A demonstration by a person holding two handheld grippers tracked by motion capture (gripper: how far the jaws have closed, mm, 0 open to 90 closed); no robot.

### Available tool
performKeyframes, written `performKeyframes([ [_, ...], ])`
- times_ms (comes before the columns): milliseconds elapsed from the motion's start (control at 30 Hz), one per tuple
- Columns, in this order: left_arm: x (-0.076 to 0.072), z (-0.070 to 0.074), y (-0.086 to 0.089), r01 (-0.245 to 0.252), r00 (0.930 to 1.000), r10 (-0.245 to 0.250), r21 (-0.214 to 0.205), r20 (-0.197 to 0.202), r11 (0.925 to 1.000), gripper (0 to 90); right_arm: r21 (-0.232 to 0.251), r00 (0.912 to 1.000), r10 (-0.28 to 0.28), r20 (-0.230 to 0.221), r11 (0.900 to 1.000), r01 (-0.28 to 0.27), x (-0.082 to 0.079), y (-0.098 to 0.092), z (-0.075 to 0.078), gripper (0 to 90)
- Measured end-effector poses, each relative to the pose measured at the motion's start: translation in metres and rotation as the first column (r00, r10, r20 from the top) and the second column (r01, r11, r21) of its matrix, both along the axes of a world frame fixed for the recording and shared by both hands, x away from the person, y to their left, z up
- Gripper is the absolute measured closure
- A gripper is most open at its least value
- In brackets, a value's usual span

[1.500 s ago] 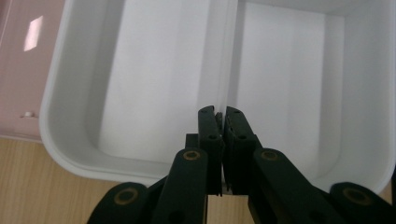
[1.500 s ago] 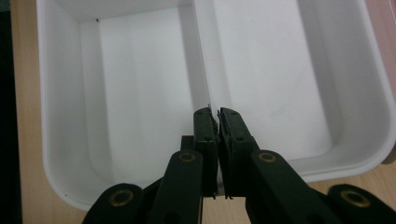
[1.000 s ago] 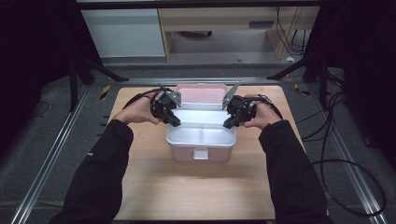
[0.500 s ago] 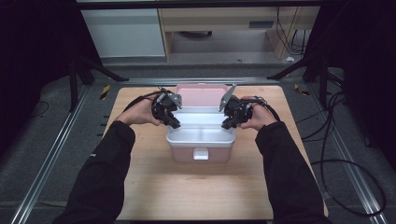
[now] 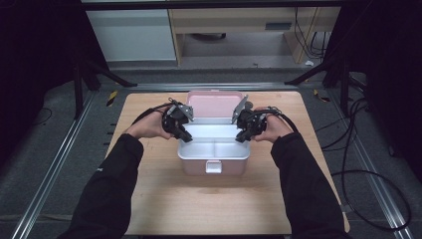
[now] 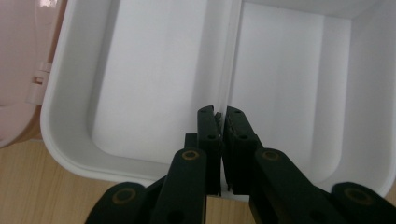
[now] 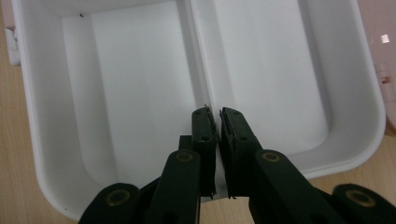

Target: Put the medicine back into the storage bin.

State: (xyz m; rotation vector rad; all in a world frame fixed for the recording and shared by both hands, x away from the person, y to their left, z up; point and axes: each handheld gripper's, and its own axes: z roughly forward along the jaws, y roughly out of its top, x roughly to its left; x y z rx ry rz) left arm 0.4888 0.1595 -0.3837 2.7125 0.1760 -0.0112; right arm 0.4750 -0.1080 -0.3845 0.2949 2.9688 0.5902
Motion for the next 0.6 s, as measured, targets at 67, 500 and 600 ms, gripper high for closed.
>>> performKeyframes([
  [67, -0.005, 0.000, 0.000, 0.000, 1.0000, 0.000, 0.007, 0.006, 1.0000, 86.2, 0.004, 1.0000, 0.002, 0.003, 1.0000, -0.002, -0.003, 0.001, 0.000, 84.1],
  [500, -0.026, 0.026, 0.017, -0.144, 0.9837, 0.157, -0.141, 0.088, 0.9795, 62.3, 0.269, 0.9753, -0.202, 0.089, 0.9477, 0.172, -0.022, -0.013, 0.024, 60.6],
  [600, -0.034, 0.033, 0.025, -0.195, 0.9700, 0.219, -0.198, 0.105, 0.9605, 55.2, 0.311, 0.9515, -0.283, 0.121, 0.9211, 0.234, -0.027, -0.018, 0.034, 56.2],
])
